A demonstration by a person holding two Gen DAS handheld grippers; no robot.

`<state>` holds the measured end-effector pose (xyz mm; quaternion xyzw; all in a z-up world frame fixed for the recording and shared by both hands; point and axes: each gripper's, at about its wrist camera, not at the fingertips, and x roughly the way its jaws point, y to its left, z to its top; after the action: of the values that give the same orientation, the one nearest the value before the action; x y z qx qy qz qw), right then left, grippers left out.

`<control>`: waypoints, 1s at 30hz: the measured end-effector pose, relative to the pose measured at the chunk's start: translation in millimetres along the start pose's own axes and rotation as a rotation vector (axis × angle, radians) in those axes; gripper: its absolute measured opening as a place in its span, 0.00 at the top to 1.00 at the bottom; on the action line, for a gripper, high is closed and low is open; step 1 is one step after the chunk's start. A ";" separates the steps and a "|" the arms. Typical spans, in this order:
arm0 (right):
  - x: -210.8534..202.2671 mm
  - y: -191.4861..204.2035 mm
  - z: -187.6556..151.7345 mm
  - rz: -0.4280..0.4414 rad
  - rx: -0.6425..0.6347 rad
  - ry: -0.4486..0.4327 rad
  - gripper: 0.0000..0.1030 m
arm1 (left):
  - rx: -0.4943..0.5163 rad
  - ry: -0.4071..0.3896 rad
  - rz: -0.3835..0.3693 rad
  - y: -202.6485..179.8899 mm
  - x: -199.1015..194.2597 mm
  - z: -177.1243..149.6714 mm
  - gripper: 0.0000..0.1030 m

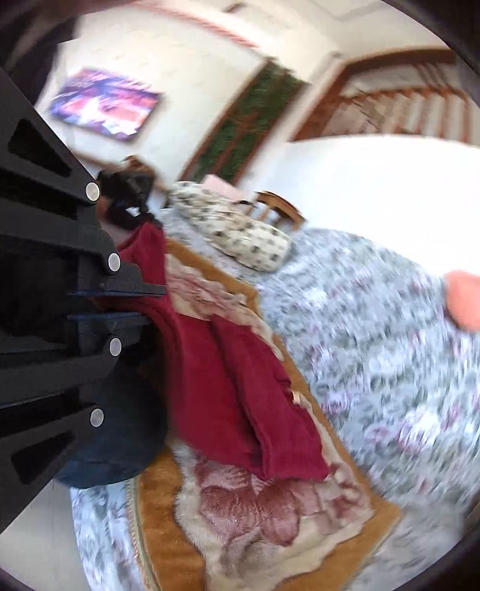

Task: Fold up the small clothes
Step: 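Lift the hem with both tools, fold it onto the collar, release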

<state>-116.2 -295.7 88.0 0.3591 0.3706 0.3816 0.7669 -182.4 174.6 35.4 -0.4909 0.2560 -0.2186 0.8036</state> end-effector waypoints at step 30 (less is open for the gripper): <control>155.7 -150.5 176.3 -0.153 0.143 -0.119 0.82 | 0.035 0.118 0.374 82.9 246.6 166.7 0.40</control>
<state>147.9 -278.2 -0.9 0.4054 0.3769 0.2725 0.7870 121.0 173.9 -23.3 -0.4071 0.3854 -0.0982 0.8222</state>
